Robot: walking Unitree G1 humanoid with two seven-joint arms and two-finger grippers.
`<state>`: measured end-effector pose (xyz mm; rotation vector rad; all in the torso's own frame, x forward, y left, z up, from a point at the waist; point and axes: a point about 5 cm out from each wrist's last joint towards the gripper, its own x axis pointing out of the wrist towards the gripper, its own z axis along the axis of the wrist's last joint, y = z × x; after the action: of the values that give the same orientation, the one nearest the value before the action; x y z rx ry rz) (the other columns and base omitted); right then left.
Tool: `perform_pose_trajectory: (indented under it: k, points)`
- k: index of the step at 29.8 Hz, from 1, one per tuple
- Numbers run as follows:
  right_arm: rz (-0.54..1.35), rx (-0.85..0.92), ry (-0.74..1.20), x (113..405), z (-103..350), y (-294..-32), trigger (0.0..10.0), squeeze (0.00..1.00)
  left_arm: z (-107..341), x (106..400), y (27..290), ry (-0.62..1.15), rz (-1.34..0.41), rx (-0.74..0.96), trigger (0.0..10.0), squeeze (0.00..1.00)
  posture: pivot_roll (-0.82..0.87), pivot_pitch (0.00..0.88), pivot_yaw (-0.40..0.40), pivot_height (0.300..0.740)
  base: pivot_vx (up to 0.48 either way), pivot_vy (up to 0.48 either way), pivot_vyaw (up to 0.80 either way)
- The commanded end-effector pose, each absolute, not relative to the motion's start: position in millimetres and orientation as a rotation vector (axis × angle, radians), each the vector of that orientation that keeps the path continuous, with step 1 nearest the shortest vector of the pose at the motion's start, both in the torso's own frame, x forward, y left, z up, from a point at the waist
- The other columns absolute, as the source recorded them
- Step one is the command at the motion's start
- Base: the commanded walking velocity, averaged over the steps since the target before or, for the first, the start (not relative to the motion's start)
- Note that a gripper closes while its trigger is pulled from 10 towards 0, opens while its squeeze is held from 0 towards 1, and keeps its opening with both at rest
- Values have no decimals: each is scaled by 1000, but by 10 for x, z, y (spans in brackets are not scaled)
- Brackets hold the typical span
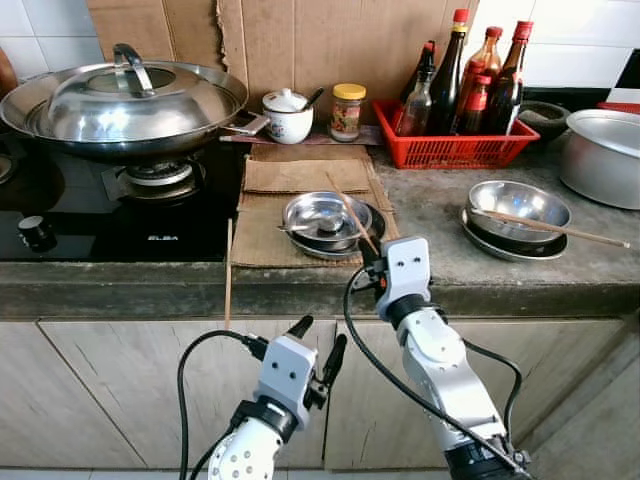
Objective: Kitchen organization
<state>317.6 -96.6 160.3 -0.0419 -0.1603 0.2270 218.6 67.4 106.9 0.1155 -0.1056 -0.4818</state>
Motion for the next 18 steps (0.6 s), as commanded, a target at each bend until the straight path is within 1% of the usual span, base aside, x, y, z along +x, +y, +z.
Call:
perform_pose_trajectory:
  k: [1, 7, 13, 15, 18]
  points:
    - [214, -33, -184, 3203, 1664, -977, 0, 0, 1091, 2178, 667, -117, -483, 114, 10000, 0, 50, 0, -59, 740, 0, 0, 0]
    - [204, 1, -237, 3190, 1754, -991, 0, 0, 1086, 2180, 669, -113, -481, 118, 10000, 0, 51, 0, -61, 740, 0, 0, 0]
    - [189, 43, -291, 3067, 1802, -1045, 0, 0, 1061, 2190, 679, -102, -472, 127, 10000, 0, 52, 0, -63, 740, 0, 0, 0]
    - [189, 43, -291, 3067, 1802, -1045, 0, 0, 1061, 2190, 679, -102, -472, 127, 10000, 0, 52, 0, -63, 740, 0, 0, 0]
    - [165, 59, -330, 2989, 1869, -1106, 0, 0, 1048, 2196, 689, -99, -469, 135, 10000, 0, 47, 0, -59, 740, 0, 0, 0]
